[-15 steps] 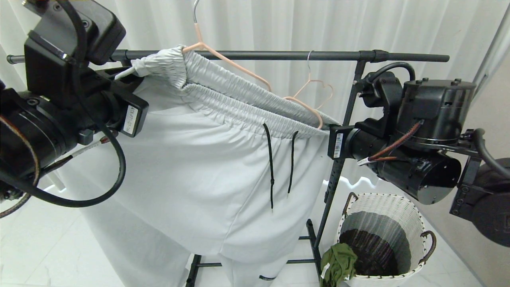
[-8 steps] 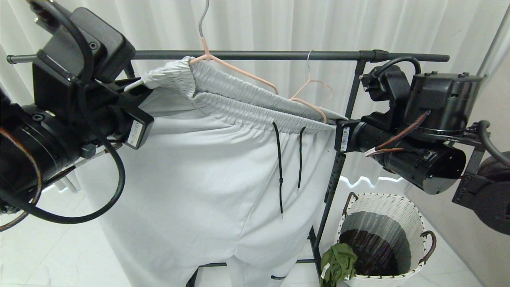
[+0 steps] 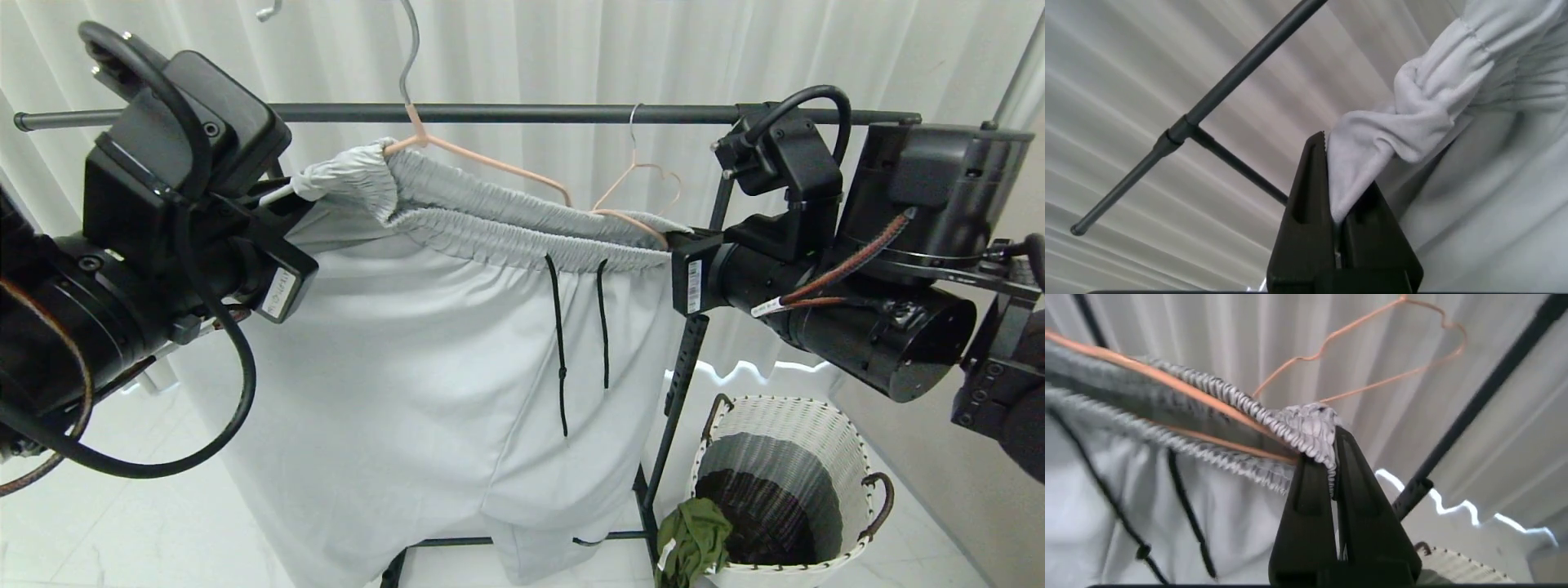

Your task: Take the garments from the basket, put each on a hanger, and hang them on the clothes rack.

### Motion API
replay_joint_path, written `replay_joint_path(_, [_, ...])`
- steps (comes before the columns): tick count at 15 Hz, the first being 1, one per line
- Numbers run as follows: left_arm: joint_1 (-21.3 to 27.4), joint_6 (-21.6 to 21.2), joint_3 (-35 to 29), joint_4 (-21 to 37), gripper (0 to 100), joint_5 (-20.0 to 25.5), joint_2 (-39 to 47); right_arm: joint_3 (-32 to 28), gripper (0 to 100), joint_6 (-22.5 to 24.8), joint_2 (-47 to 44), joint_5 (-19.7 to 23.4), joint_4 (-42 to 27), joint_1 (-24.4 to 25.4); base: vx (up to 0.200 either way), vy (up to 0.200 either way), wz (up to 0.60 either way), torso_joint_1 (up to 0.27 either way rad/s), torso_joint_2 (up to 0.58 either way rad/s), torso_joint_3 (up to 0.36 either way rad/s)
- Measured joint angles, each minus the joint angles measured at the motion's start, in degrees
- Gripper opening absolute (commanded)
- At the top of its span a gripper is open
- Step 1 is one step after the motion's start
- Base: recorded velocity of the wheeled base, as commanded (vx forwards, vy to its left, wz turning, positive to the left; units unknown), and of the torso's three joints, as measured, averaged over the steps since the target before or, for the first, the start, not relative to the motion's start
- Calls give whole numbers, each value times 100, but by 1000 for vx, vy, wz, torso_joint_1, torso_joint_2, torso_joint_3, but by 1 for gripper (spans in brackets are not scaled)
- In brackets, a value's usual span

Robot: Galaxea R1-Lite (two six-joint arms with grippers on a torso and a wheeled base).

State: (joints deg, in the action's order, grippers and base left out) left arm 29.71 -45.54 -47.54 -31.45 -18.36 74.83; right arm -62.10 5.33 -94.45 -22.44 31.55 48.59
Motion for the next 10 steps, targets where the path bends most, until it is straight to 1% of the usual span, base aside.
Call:
replay_joint_path(5, [210, 37, -2, 4, 0, 11, 50, -110, 0, 46, -74, 91, 6, 430, 0, 0, 0, 0, 0, 0])
replay_joint_path(8, [428, 77, -11, 0, 0, 18, 76, -430, 0, 46, -251, 90, 6, 542, 0, 0, 0, 0, 0, 0])
replay_joint_path(10, [590, 255, -11, 0, 0, 22, 96, -706, 0, 46, -404, 96, 1, 564, 0, 0, 0, 0, 0, 0])
